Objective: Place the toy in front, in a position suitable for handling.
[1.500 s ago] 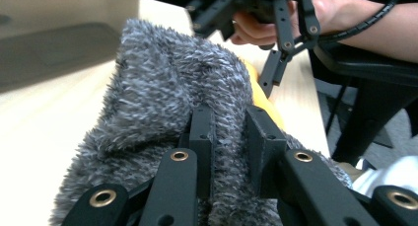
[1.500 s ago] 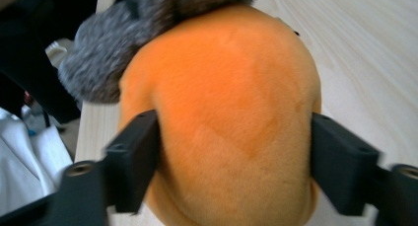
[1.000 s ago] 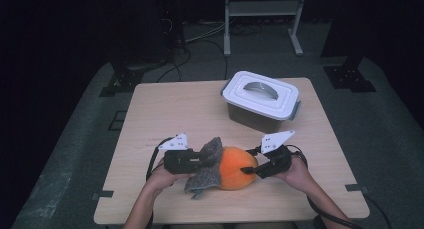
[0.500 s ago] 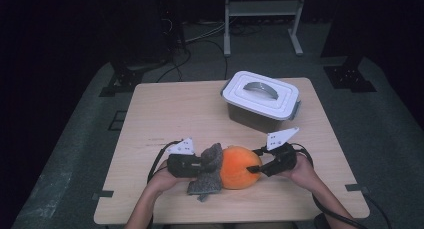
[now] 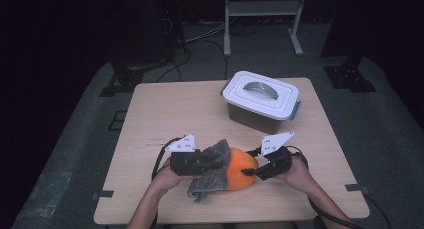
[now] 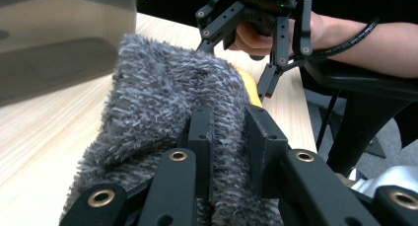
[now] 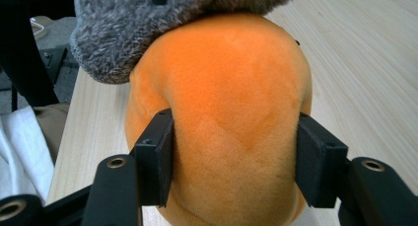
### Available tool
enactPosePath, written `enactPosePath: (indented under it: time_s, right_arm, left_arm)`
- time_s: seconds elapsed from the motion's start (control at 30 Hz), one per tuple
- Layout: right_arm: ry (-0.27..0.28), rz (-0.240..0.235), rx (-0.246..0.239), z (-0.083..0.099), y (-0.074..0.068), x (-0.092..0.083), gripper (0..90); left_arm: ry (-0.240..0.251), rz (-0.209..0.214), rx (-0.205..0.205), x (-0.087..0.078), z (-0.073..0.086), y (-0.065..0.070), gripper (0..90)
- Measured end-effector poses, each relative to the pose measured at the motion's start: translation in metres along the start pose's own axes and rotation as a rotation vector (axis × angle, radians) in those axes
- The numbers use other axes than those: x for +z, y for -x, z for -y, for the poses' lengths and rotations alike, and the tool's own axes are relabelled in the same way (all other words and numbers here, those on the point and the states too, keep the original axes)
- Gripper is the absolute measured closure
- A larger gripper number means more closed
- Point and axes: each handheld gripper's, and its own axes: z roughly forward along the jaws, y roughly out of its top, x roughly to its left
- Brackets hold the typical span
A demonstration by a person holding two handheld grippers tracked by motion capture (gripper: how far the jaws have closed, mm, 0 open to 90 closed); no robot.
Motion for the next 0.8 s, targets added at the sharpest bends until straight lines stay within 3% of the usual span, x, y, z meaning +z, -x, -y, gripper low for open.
enactPosePath:
  time_s: [0.03,0.3,0.57,0.8]
  right_arm:
    - [0.0,-0.003,0.013,0.001,0.001,0.0,39.0]
    - [-0.012,-0.005,0.019,0.002,0.003,0.0,38.3]
    - [-0.017,-0.008,0.074,0.007,0.009,-0.003,38.3]
    - [-0.005,0.021,0.036,0.002,0.004,-0.003,38.3]
  left_arm:
    - [-0.025,-0.013,0.0,0.0,0.004,-0.002,74.8]
    - [-0.034,-0.001,-0.016,-0.001,0.013,-0.006,74.8]
    - [-0.058,-0.028,-0.039,-0.003,0.021,-0.012,74.2]
    - [-0.012,-0.04,-0.018,-0.007,0.009,-0.008,74.3]
